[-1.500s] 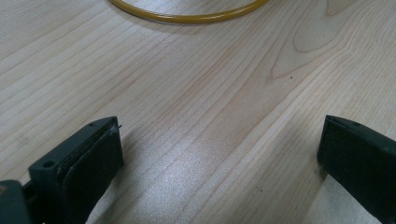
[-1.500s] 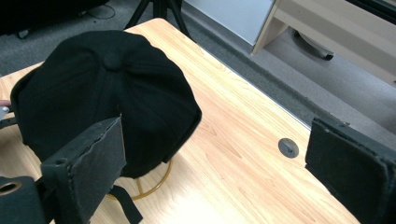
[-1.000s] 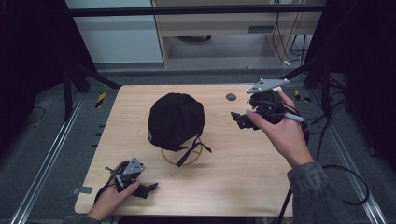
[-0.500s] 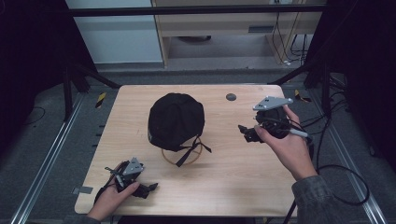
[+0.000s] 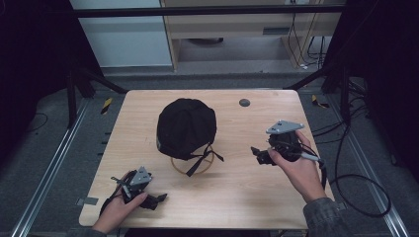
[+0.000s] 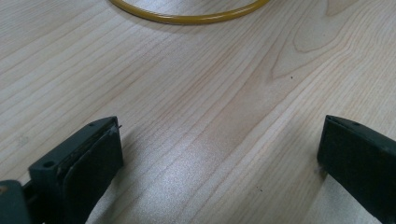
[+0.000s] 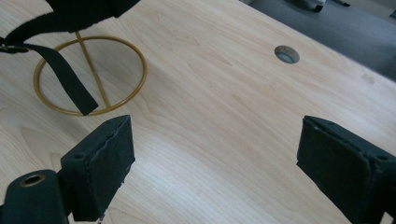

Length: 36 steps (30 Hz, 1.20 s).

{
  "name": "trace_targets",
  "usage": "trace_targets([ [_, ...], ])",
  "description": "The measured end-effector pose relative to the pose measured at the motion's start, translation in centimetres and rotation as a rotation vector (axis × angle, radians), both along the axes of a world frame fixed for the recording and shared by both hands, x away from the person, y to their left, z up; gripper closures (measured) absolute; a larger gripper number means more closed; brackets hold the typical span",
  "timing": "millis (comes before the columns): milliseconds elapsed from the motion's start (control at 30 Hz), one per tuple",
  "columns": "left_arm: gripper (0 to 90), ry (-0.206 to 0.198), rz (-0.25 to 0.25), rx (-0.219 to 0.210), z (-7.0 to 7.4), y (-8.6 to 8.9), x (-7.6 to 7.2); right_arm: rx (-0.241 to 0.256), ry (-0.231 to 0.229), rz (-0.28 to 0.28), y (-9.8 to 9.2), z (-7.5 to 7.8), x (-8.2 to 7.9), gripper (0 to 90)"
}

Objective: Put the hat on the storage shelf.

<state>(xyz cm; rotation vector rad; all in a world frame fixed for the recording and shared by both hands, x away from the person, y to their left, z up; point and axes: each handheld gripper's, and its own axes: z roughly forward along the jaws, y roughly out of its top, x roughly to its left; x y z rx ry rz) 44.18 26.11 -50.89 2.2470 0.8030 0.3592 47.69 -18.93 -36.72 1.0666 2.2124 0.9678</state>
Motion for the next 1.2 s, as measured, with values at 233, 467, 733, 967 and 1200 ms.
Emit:
trace_targets([
  [233,0.0,0.000,0.000,0.000,0.0,0.0,0.0,0.034,0.044,-0.013,-0.1,-3.1,-0.3,11.5],
  [467,0.0,0.000,0.000,0.000,0.0,0.0,0.0,0.057,0.095,-0.022,-0.1,-5.9,-0.7,11.6],
  [733,0.0,0.000,0.001,0.000,0.0,0.0,0.0,0.089,0.139,-0.037,0.2,-8.8,-0.6,11.5],
  [967,0.0,0.000,0.001,0.001,0.0,0.0,0.0,0.107,0.163,-0.052,0.3,-10.0,-0.3,10.7],
  [1200,0.0,0.000,0.001,0.000,0.0,0.0,0.0,0.111,0.182,-0.054,1.3,-11.1,0.1,10.4],
])
